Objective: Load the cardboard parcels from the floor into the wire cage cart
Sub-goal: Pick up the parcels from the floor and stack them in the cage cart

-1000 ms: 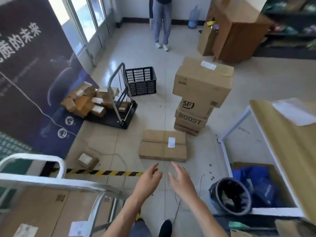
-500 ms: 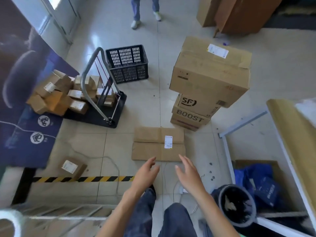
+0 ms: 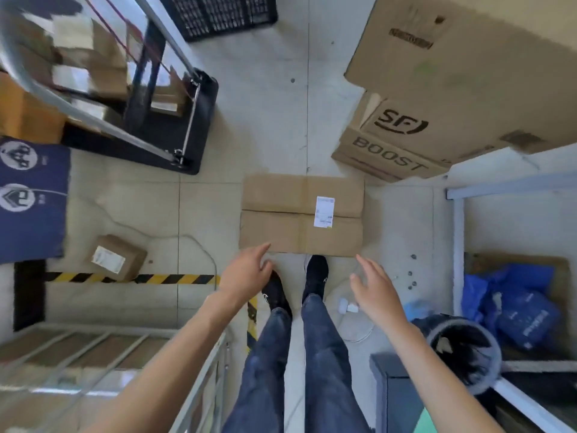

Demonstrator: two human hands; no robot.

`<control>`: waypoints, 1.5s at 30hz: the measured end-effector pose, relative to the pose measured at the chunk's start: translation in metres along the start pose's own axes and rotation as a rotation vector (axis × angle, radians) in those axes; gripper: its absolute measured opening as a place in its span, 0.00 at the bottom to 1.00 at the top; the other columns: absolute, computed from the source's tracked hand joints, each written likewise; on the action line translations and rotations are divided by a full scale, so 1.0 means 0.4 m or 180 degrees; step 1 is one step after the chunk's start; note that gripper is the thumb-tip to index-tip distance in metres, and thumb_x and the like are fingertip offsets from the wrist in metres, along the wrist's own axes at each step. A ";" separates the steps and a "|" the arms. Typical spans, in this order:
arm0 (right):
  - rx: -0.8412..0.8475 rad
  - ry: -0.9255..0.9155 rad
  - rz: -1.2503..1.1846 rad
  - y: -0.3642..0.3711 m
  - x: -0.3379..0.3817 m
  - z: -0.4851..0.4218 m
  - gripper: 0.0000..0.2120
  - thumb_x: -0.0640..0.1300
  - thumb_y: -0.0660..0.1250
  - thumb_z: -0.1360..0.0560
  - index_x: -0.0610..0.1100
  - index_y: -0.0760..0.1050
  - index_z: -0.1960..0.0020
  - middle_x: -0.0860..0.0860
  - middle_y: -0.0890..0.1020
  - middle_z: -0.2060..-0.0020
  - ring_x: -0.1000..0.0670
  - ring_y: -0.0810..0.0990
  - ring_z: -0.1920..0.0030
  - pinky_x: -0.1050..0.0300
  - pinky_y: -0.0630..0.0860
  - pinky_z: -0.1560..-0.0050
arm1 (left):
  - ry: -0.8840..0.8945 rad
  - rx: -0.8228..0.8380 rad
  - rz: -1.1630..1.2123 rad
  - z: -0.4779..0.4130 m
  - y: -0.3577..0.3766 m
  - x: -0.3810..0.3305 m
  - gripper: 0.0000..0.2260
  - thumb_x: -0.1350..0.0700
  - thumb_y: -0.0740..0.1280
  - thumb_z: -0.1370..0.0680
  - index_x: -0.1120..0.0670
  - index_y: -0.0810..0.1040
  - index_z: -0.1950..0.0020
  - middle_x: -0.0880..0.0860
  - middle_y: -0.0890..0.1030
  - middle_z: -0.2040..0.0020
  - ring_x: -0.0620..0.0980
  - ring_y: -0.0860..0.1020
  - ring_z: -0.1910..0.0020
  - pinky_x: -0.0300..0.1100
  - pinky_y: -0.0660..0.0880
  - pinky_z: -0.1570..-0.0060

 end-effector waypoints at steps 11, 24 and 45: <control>-0.0158 0.1314 -0.0203 0.274 -0.429 -0.679 0.25 0.46 0.62 0.22 0.45 0.66 0.26 0.42 0.74 0.31 0.40 0.73 0.33 0.50 0.68 0.36 | -0.1617 -0.0073 0.0287 -0.647 0.301 0.531 0.38 0.36 0.64 0.25 0.50 0.56 0.20 0.61 0.68 0.27 0.63 0.68 0.29 0.60 0.67 0.32; -0.0117 0.1934 -0.1662 0.426 -0.581 -0.956 0.52 0.59 0.75 0.32 0.51 0.46 0.20 0.55 0.61 0.23 0.50 0.63 0.25 0.44 0.61 0.28 | -0.1384 0.0115 0.2624 -0.863 0.505 0.665 0.35 0.44 0.78 0.33 0.52 0.69 0.30 0.46 0.81 0.41 0.44 0.80 0.45 0.45 0.78 0.47; -0.0586 0.0500 -0.1632 -0.278 0.316 -0.107 0.14 0.47 0.73 0.29 0.44 0.80 0.45 0.46 0.84 0.47 0.44 0.82 0.47 0.42 0.76 0.41 | -0.1374 -0.1649 0.3008 0.276 -0.459 0.458 0.27 0.51 0.78 0.30 0.48 0.73 0.34 0.49 0.80 0.43 0.46 0.80 0.49 0.38 0.75 0.53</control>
Point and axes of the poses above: each hand's wrist, its own z-axis away from the middle knuckle, its own y-axis out of the palm, x = y × z, the point moved 5 cm from there along -z, towards the middle knuckle
